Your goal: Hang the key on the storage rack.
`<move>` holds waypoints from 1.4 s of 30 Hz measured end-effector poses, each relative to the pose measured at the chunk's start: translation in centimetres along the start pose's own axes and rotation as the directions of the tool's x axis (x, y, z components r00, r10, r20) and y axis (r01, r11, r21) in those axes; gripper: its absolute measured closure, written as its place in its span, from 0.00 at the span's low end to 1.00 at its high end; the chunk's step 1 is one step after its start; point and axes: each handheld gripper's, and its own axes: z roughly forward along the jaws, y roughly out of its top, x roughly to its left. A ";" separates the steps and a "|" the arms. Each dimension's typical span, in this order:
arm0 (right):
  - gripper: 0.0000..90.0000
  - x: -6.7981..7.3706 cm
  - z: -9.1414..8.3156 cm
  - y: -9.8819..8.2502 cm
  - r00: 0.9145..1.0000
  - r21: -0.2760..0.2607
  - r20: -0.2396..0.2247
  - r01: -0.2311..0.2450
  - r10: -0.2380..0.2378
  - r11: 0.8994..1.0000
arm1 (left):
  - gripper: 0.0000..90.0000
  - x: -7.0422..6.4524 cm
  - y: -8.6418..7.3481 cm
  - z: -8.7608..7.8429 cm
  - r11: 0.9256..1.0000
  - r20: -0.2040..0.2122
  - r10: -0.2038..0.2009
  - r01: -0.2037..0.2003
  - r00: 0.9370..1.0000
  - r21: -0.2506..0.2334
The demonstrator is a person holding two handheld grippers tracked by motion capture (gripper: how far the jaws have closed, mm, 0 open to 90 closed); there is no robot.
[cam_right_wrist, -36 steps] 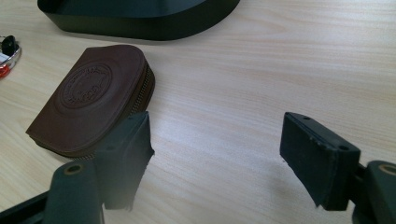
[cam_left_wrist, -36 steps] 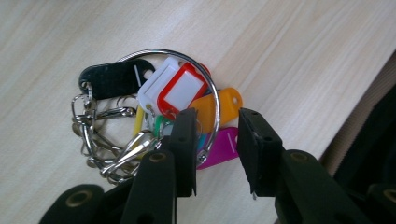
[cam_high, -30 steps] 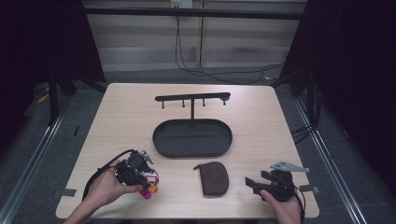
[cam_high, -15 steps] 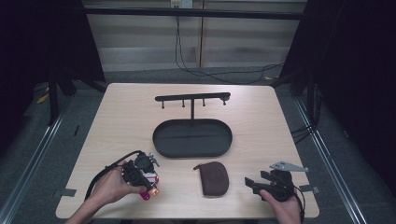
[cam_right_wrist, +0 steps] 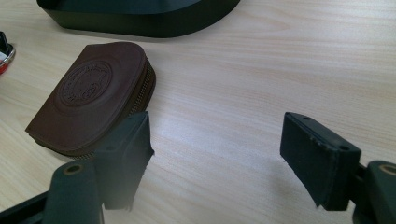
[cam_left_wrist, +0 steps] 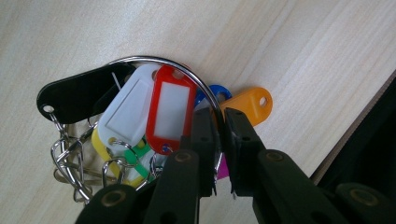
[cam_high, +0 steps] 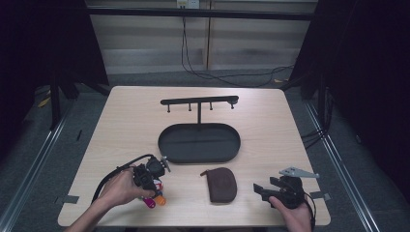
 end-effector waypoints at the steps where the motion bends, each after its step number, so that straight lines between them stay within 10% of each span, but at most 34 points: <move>1: 0.27 0.0 0.0 0.0 1.000 0.000 0.000 -0.001 0.001 1.000 | 0.93 0.0 0.0 0.0 1.000 0.007 -0.015 0.015 1.000 -0.006; 13: 0.27 0.0 0.0 0.0 1.000 0.003 0.001 -0.003 0.003 1.000 | 0.93 -0.8 0.9 0.3 0.999 -0.049 0.006 -0.003 0.999 0.050; 27: 0.28 -0.1 0.1 0.0 1.000 0.007 0.002 -0.009 0.009 1.000 | 0.97 0.6 0.5 -0.4 0.999 0.056 -0.037 0.035 0.998 0.035; 42: 0.27 -0.1 0.2 0.0 1.000 0.017 -0.003 -0.007 0.007 1.000 | 0.97 0.9 0.3 -3.3 0.999 0.014 -0.035 0.035 0.999 0.036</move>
